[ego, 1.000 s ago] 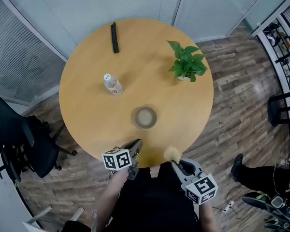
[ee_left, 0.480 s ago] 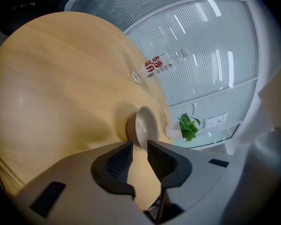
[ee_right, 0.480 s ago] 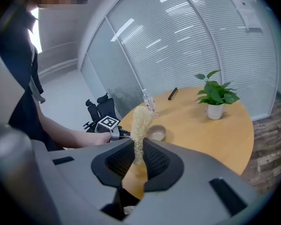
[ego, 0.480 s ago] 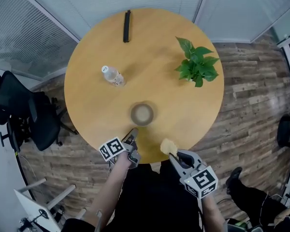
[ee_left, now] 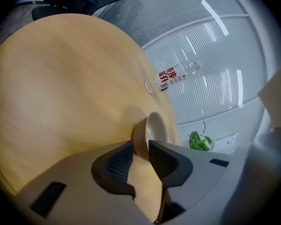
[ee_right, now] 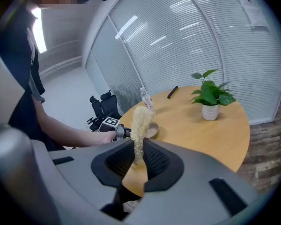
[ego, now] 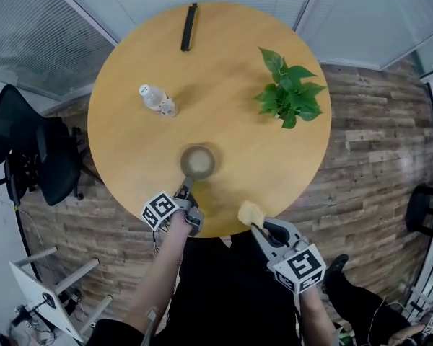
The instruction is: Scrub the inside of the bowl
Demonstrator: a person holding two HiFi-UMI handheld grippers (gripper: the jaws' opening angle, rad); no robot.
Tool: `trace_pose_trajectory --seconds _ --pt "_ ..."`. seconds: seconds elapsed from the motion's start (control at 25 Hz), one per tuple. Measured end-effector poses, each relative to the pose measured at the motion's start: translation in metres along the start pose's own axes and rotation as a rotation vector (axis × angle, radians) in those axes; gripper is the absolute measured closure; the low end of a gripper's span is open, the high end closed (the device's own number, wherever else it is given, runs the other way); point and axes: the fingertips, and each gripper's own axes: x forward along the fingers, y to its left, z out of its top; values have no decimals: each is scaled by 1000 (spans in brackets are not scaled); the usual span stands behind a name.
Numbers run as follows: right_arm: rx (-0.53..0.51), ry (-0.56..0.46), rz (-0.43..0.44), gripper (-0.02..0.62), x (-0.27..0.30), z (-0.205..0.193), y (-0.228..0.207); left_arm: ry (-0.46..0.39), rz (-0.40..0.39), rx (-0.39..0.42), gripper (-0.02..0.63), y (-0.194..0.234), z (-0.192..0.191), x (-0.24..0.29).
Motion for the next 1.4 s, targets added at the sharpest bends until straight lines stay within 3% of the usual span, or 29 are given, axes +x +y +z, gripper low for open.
trace_pose_trajectory --seconds 0.2,0.52,0.72,1.0,1.2,1.4 --pt "10 11 4 545 -8 -9 -8 6 43 36 491 -1 -2 9" --pt "15 5 17 545 -11 -11 -13 9 92 15 492 4 -9 17" --pt "16 12 17 545 -13 -14 -11 -14 99 12 577 4 -9 16" --pt "3 17 15 545 -12 -15 -8 16 86 42 583 2 -14 14" --pt "10 16 -8 545 -8 -13 1 83 79 121 583 0 -19 1" --pt "4 63 -20 545 9 -20 21 126 123 312 583 -1 -12 -19"
